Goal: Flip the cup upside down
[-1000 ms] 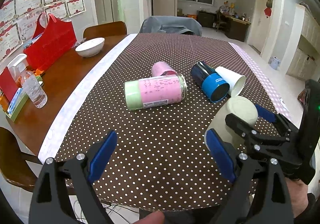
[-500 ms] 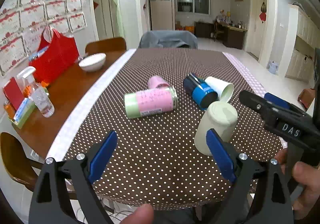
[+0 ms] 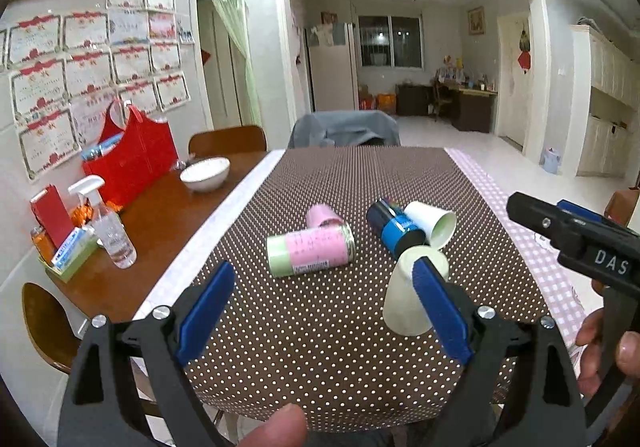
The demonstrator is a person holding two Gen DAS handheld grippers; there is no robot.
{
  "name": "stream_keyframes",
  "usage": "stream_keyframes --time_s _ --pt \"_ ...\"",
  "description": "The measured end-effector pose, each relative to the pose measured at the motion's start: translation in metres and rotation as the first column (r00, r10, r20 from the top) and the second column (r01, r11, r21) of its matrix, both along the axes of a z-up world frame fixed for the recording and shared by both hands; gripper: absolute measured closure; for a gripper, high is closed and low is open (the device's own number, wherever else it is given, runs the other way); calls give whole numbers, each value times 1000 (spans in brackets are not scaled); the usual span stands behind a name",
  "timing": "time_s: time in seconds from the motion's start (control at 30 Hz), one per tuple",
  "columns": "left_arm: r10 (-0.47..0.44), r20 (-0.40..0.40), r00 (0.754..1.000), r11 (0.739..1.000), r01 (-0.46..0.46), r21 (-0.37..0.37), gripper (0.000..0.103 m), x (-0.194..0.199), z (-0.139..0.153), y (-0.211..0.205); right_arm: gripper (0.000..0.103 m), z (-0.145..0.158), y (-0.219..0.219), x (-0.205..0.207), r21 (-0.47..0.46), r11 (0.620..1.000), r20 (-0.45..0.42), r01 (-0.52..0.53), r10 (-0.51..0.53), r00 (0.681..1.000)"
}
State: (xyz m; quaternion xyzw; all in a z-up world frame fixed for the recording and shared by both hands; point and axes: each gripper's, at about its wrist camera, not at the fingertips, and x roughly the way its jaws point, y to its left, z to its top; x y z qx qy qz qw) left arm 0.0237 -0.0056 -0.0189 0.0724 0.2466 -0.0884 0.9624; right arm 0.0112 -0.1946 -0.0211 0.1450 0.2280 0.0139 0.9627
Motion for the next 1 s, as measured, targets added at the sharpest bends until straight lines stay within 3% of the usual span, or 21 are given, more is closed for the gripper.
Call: stream_keyframes --time_s 0.5,1.0 --pt "25 104 994 999 -22 -30 14 -42 34 -5 6 36 -3 -57 -42 997 77 72 -68 995" --pt "47 132 990 998 -42 -41 14 -57 39 2 6 37 17 -65 -102 992 103 71 -61 993"
